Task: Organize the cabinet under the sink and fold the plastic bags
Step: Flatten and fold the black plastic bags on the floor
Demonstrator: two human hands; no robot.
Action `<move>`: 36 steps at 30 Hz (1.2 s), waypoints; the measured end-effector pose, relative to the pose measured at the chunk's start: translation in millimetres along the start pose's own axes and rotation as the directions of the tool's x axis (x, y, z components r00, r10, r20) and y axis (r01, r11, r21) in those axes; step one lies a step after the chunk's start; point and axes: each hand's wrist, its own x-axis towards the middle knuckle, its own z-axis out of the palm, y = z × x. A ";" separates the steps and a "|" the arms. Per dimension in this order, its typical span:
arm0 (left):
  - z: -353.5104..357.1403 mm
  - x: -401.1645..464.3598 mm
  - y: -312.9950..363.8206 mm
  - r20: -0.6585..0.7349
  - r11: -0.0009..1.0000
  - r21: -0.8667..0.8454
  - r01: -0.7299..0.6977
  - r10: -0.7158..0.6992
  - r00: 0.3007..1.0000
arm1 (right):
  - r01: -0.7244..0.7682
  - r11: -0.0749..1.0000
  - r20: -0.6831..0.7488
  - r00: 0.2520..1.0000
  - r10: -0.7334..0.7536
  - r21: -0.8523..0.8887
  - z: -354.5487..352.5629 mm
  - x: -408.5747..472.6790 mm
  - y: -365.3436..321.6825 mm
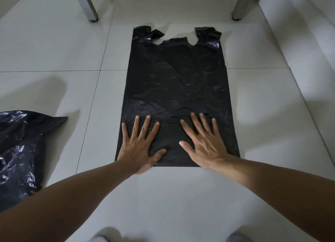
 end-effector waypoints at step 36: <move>-31.6 171.2 -6.6 -0.046 0.996 -0.015 -0.090 0.089 0.995 | -0.224 0.972 -0.048 0.972 0.228 0.075 -20.8 163.0 34.6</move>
